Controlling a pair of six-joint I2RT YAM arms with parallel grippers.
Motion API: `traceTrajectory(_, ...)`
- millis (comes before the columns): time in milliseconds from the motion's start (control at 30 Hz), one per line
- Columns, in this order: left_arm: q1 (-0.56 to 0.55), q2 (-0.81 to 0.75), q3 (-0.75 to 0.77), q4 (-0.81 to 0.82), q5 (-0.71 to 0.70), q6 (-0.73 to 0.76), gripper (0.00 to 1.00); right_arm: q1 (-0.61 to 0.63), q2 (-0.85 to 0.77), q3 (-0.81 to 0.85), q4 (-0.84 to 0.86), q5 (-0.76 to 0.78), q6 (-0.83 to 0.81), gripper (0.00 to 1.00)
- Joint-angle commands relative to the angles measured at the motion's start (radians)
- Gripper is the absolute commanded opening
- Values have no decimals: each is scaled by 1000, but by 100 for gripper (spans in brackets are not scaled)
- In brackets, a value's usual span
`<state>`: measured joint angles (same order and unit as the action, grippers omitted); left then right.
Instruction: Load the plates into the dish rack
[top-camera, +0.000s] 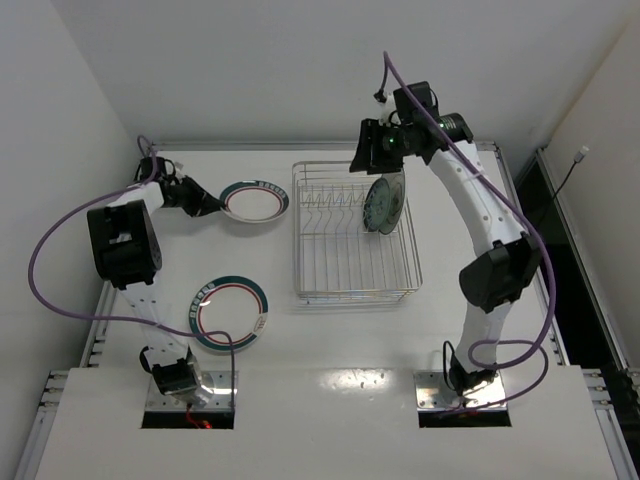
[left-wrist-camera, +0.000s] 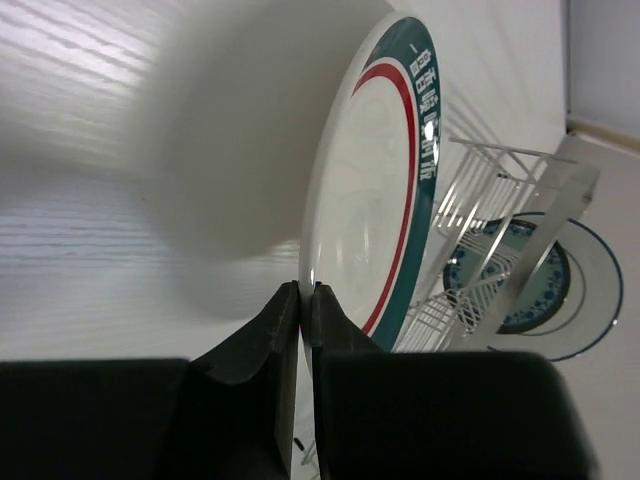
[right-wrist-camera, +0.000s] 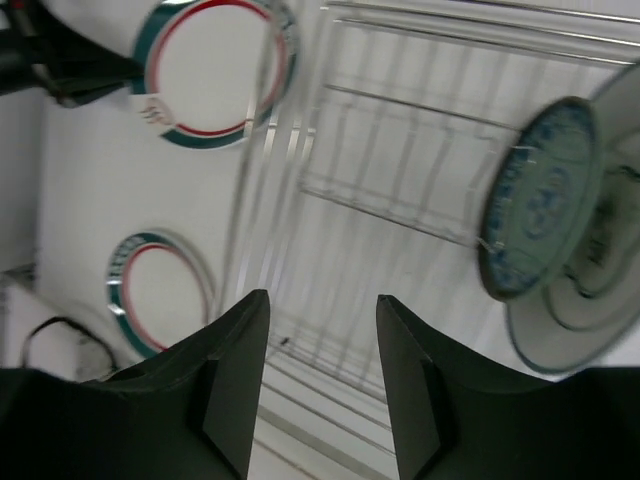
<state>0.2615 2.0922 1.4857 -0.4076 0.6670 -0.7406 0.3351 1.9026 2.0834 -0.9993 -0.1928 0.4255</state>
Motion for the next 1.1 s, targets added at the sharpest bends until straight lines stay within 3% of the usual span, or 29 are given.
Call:
traceTrajectory(0, -4, -84, 24, 99, 141, -68, 0, -21, 18, -40, 211, -313, 87, 46)
traceTrajectory(100, -4, -84, 54, 130, 187, -78, 0, -21, 79, -2, 260, -469, 122, 48)
traceTrajectory(300, -4, -93, 88, 174, 243, -100, 0, -30, 171, -19, 442, -628, 301, 50)
traceTrajectory(667, -4, -208, 33, 288, 295, -167, 0, -21, 343, 41, 561, -678, 427, 56)
traceTrajectory(1067, -54, -305, -104, 371, 304, -206, 0, -2, 389, 61, 706, -689, 535, 59)
